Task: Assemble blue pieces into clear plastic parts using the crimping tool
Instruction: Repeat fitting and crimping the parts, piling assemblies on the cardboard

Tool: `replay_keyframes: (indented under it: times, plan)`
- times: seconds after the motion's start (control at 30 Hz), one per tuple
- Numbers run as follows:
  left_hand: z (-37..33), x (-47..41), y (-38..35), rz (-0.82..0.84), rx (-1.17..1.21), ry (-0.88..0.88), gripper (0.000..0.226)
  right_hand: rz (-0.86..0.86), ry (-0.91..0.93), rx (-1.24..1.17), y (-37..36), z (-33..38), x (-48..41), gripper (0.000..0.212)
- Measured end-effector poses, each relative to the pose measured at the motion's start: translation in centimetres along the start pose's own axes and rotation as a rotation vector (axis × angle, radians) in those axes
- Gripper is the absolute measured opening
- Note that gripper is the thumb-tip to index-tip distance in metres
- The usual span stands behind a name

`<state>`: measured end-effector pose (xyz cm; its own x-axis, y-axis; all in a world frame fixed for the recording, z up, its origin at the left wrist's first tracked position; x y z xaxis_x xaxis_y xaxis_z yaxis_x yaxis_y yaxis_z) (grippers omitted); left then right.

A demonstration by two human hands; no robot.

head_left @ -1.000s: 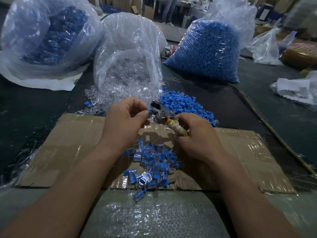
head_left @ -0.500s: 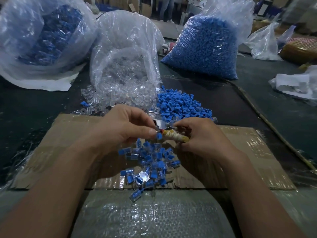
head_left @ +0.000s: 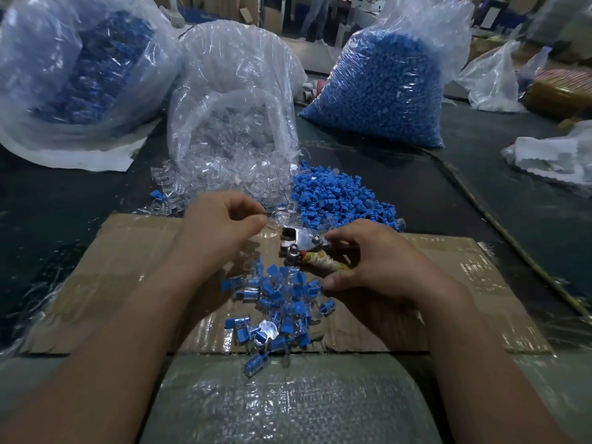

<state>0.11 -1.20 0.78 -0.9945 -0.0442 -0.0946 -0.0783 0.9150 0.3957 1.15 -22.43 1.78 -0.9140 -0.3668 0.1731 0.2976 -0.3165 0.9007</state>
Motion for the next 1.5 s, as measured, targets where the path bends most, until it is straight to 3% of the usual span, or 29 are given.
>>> replay_keyframes:
  times: [0.1, 0.3, 0.57, 0.9, 1.0, 1.13, 1.5]
  plan:
    - [0.2, -0.2, -0.5, -0.041, -0.251, -0.1, 0.025, -0.025, -0.001, -0.097, 0.2, 0.0, 0.0, 0.058]
    - [1.4, -1.1, -1.0, 0.2, -0.499, -0.121, 0.037, -0.287, -0.016, -0.179, 0.8, -0.3, -0.1, 0.032]
    - [1.6, -1.3, -1.1, 0.229, -0.568, -0.089, 0.042, -0.396, -0.054, -0.193, 1.0, -0.7, 0.0, 0.004]
    - [1.0, -0.9, -0.7, -0.073, -0.401, -0.088, 0.024, -0.43, -0.083, -0.186, 1.0, -1.0, -0.1, 0.009]
    - [0.6, -0.6, -0.6, -0.083, -0.337, -0.123, 0.006, -0.443, -0.093, -0.178, 1.1, -1.2, -0.2, 0.009]
    - [-0.1, -0.1, -0.4, -0.11, -0.197, -0.128, 0.02, -0.499, -0.131, -0.198, 1.1, -1.8, -0.5, 0.006]
    - [-0.7, 0.4, -0.3, -0.111, 0.083, -0.099, 0.013, -0.445, -0.095, -0.082, 0.3, -1.6, -2.3, 0.017]
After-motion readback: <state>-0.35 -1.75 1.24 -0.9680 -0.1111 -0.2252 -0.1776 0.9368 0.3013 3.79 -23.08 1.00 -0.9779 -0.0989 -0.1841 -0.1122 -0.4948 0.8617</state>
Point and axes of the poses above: each hand's wrist, its own x-axis away from the middle knuckle, its own y-axis out of the back of the hand, z = x × y, the point moved 1 cm from there along -x, towards the middle knuckle, and after that the axes turned 3 degrees about z, right-handed, at the moved point
